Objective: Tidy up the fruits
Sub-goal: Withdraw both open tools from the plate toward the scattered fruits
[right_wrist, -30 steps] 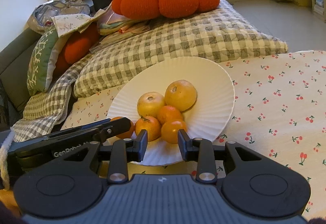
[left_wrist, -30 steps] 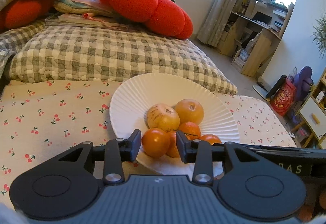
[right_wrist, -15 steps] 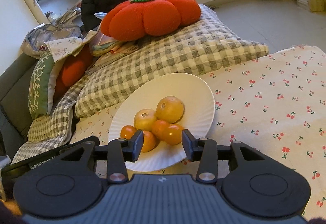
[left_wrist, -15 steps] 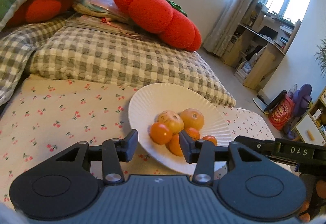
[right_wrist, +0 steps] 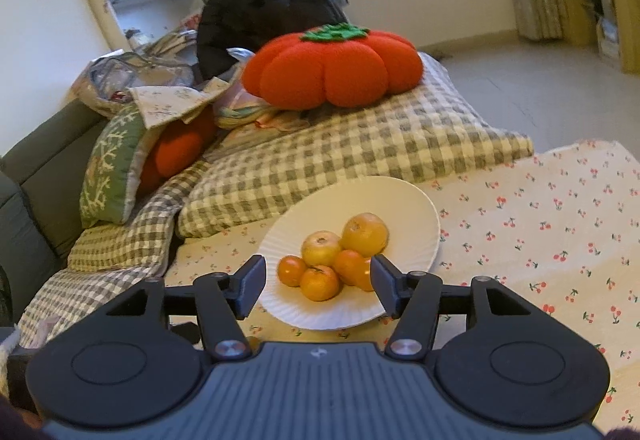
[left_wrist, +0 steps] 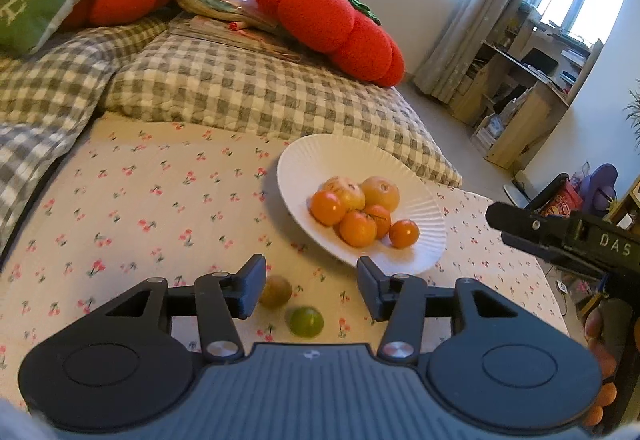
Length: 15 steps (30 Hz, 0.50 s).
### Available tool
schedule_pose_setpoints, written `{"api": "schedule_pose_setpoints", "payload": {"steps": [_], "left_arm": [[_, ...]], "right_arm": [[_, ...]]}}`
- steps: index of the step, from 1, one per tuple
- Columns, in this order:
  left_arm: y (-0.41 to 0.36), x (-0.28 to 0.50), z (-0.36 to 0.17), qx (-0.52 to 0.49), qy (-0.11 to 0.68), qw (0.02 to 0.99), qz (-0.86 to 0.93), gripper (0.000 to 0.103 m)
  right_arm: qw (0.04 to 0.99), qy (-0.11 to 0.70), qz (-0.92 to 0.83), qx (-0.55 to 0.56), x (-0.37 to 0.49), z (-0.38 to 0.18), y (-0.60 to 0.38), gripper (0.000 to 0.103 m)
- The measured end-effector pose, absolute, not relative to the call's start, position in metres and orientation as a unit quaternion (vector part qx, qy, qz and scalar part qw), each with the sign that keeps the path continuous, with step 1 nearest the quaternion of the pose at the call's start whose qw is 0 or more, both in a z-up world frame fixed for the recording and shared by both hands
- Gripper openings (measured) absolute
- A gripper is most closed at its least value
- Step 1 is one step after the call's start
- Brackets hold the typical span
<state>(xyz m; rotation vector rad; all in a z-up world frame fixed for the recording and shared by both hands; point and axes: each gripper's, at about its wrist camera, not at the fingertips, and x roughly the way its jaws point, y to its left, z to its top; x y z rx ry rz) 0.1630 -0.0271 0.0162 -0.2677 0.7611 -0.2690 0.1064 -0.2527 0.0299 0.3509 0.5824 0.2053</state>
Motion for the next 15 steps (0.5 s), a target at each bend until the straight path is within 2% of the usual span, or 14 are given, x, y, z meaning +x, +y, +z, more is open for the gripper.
{"api": "schedule_pose_setpoints", "payload": {"steps": [15], "left_arm": [[-0.014,0.120,0.020,-0.131,0.372,0.911,-0.119,0.042]], "right_arm": [[0.943,0.283,0.134,0.109,0.065,0.036,-0.217,0.063]]}}
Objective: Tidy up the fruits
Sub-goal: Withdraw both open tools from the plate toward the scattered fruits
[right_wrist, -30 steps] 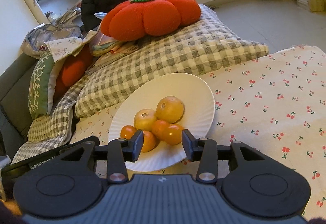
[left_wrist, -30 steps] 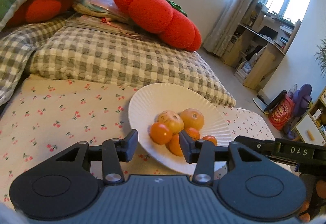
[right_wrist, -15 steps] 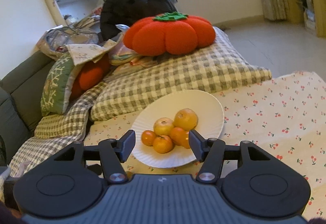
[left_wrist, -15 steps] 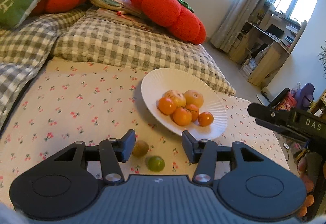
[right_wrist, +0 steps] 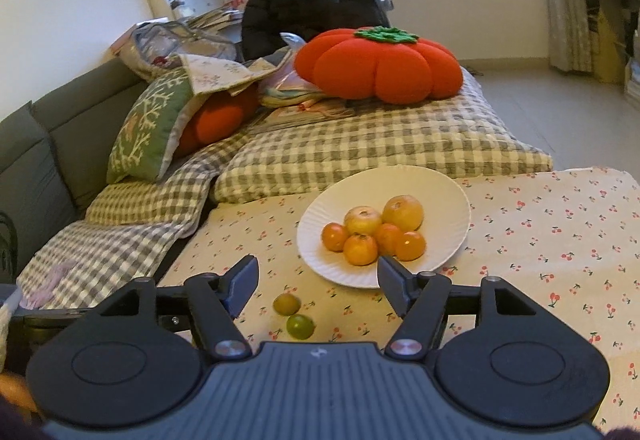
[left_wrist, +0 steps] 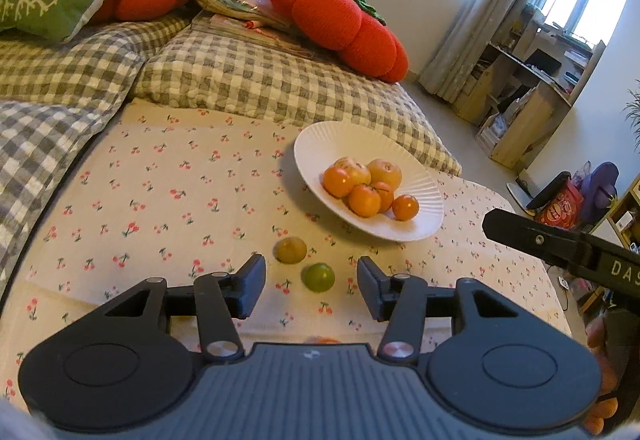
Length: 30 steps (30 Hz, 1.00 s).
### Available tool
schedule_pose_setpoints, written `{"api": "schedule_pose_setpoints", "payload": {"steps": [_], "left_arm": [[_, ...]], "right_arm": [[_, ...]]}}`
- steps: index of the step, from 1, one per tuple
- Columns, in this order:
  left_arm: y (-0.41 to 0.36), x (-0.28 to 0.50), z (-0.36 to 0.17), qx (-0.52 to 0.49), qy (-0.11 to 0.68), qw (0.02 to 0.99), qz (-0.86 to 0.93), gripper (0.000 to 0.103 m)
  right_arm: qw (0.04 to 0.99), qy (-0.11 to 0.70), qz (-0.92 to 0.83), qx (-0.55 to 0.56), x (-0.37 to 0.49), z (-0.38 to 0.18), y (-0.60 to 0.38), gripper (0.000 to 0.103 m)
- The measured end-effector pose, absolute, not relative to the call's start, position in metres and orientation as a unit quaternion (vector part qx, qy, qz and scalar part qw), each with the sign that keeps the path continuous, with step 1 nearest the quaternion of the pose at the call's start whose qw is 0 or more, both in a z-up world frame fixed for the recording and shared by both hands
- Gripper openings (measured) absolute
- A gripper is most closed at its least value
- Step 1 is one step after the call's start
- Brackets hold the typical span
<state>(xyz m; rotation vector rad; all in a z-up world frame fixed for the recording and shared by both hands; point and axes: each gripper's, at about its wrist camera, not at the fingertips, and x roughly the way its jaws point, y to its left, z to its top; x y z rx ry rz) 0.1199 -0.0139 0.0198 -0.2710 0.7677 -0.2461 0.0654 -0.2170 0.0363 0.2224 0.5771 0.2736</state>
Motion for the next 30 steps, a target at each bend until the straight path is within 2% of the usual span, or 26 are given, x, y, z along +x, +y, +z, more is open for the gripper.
{"api": "schedule_pose_setpoints", "payload": {"steps": [14,21,30], "left_arm": [[0.005,0.106,0.023,-0.149,0.379,0.908,-0.099,0.042],[0.014,0.110,0.018,-0.151,0.391,0.904,-0.082,0.050],[0.019,0.111,0.008,-0.151,0.416,0.893,-0.081,0.054]], "right_arm": [[0.935,0.305,0.164,0.077,0.058,0.030,-0.192,0.068],[0.928,0.326,0.171,0.065,0.062,0.020,-0.184,0.073],[0.914,0.355,0.196,0.022,0.061,0.006,-0.164,0.077]]}}
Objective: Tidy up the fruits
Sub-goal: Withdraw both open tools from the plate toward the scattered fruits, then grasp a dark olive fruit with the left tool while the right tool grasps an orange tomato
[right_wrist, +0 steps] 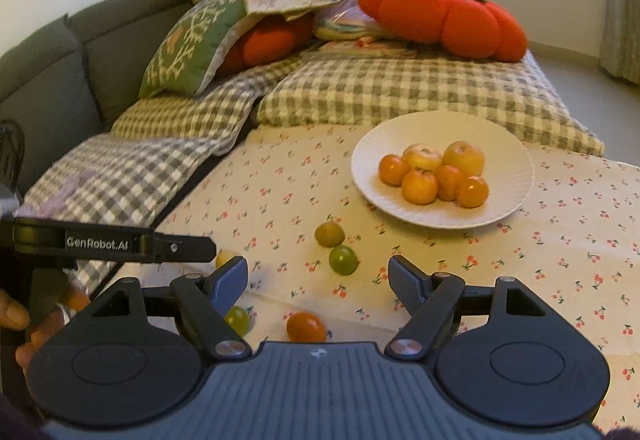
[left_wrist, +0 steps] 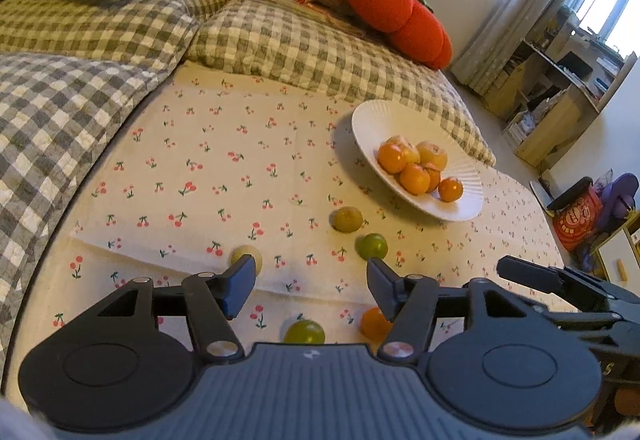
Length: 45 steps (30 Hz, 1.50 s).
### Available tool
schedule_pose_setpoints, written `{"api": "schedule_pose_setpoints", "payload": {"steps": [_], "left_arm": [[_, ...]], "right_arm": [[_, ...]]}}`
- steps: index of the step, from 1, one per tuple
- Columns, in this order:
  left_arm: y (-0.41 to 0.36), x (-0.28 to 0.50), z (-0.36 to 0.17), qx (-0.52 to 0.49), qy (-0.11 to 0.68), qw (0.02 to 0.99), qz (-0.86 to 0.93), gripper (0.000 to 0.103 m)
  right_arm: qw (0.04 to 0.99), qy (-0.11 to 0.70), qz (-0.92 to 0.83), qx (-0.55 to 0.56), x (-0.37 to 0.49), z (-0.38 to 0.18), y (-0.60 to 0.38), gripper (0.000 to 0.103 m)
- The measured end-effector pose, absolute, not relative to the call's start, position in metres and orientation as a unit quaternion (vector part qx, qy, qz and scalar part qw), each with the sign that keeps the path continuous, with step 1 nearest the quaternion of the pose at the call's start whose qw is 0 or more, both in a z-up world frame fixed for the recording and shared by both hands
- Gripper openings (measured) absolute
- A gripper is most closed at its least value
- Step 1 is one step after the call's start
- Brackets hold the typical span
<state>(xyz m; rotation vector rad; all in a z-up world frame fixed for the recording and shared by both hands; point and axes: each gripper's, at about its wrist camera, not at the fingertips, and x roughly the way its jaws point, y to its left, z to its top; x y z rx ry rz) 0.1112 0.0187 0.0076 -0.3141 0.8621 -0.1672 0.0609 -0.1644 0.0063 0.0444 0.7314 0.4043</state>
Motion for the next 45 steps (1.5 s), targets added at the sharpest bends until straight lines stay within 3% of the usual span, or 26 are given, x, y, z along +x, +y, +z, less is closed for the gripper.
{"api": "schedule_pose_setpoints", "payload": {"steps": [7,21,31,39,45], "left_arm": [[0.022,0.101,-0.002,-0.136,0.425,0.891,-0.083,0.059],[0.015,0.092,-0.031,-0.105,0.470,0.872,-0.095,0.065],[0.006,0.092,-0.041,-0.068,0.478,0.871,-0.094,0.064],[0.005,0.093,-0.045,-0.062,0.485,0.867,-0.094,0.038],[0.008,0.094,-0.046,-0.065,0.486,0.867,-0.089,0.026]], "right_arm": [[0.894,0.402,0.199,-0.017,0.066,-0.014,-0.154,0.083],[0.889,0.419,0.180,-0.050,0.071,-0.031,-0.146,0.081],[0.877,0.433,0.197,-0.069,0.075,-0.040,-0.137,0.063],[0.872,0.437,0.203,-0.089,0.079,-0.050,-0.128,0.057],[0.872,0.433,0.206,-0.099,0.084,-0.057,-0.124,0.048]]}}
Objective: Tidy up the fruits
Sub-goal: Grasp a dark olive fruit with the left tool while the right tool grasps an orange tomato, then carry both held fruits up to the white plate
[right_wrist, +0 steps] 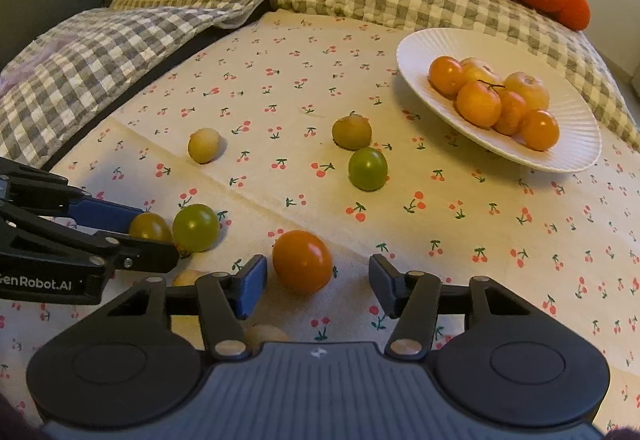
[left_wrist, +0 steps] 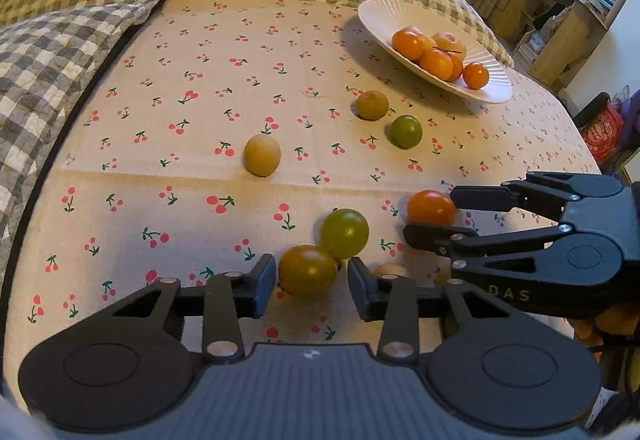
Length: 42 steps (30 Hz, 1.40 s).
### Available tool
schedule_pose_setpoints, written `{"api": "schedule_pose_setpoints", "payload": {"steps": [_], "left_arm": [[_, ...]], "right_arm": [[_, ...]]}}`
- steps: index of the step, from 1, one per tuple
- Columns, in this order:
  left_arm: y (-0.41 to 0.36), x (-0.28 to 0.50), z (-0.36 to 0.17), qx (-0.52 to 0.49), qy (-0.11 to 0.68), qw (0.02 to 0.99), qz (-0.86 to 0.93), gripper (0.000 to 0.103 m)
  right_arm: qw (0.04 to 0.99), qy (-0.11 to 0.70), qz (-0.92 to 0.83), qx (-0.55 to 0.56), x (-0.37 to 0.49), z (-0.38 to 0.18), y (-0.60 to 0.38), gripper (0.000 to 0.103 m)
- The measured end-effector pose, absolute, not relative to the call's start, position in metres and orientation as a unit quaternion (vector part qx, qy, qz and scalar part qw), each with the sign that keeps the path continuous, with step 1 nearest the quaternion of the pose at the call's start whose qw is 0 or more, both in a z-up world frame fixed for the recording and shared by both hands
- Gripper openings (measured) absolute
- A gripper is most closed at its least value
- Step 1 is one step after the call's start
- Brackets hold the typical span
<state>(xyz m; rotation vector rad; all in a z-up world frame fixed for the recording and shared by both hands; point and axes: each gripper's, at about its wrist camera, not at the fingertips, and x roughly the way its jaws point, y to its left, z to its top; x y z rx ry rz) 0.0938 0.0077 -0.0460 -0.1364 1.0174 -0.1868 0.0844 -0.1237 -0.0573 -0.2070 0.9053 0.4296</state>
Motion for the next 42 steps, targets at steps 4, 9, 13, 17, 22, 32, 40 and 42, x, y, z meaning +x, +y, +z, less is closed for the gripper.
{"api": "schedule_pose_setpoints", "payload": {"steps": [4,9,13,17,22,32,40,42], "left_arm": [[0.003,0.094,-0.048,-0.049,0.487,0.868,-0.089,0.023],[0.000,0.094,-0.049,-0.035,0.484,0.870,-0.088,0.023],[-0.002,0.093,-0.049,-0.025,0.482,0.872,-0.088,0.023],[0.001,0.094,-0.047,-0.037,0.480,0.872,-0.086,0.021],[0.002,0.093,-0.043,-0.048,0.472,0.876,-0.087,0.021],[0.012,0.092,-0.022,-0.088,0.432,0.893,-0.087,0.021],[0.027,0.092,-0.013,-0.156,0.409,0.894,-0.091,0.021],[0.032,0.093,-0.012,-0.176,0.405,0.893,-0.090,0.021]], "right_arm": [[0.869,0.437,0.215,-0.087,0.085,-0.056,-0.122,0.029],[0.872,0.436,0.206,-0.084,0.086,-0.055,-0.123,0.028],[0.876,0.433,0.197,-0.081,0.087,-0.053,-0.124,0.028],[0.879,0.429,0.195,-0.077,0.086,-0.050,-0.125,0.028],[0.880,0.424,0.198,-0.076,0.084,-0.047,-0.124,0.028],[0.892,0.406,0.191,-0.056,0.083,-0.036,-0.131,0.028],[0.901,0.389,0.189,-0.035,0.081,-0.024,-0.139,0.028],[0.904,0.384,0.188,-0.029,0.081,-0.021,-0.141,0.028]]}}
